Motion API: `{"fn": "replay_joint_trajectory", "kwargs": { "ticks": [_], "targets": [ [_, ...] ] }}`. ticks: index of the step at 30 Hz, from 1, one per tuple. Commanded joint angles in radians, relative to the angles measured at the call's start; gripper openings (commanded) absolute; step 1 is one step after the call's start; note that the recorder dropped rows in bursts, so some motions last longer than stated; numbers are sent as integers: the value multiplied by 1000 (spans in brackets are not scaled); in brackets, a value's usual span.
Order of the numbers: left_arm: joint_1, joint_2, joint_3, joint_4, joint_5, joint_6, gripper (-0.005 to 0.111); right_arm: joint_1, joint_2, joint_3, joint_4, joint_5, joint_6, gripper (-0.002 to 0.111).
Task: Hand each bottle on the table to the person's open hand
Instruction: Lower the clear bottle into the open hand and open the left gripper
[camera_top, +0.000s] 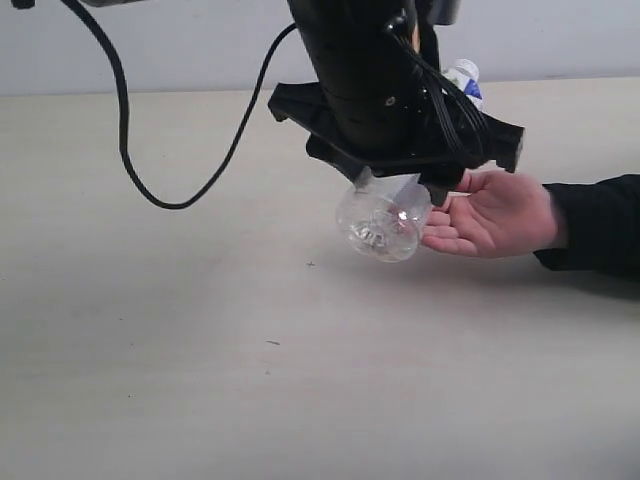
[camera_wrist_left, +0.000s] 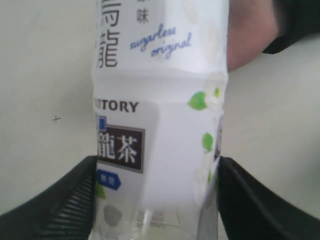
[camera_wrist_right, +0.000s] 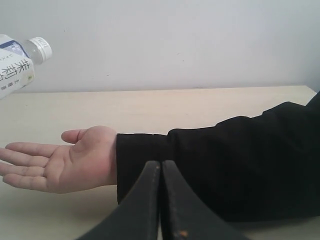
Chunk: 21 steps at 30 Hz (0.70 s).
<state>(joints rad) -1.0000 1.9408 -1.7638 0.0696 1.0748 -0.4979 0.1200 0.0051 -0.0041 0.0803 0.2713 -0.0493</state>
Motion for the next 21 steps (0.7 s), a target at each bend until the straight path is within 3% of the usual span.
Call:
{"fn": "replay_joint_trajectory", "kwargs": {
  "ticks": [1, 7, 14, 21],
  "targets": [
    [-37, -11, 4, 40, -34, -86, 0, -5, -5, 4, -1, -5, -1, 0],
    [-53, -11, 6, 112, -38, -224, 0, -5, -5, 4, -1, -5, -1, 0],
    [-56, -11, 41, 127, -221, -404, 0, -5, -5, 4, -1, -5, -1, 0],
    [-56, 8, 65, 124, -309, -543, 0, -5, -5, 4, -1, -5, -1, 0]
  ]
}}
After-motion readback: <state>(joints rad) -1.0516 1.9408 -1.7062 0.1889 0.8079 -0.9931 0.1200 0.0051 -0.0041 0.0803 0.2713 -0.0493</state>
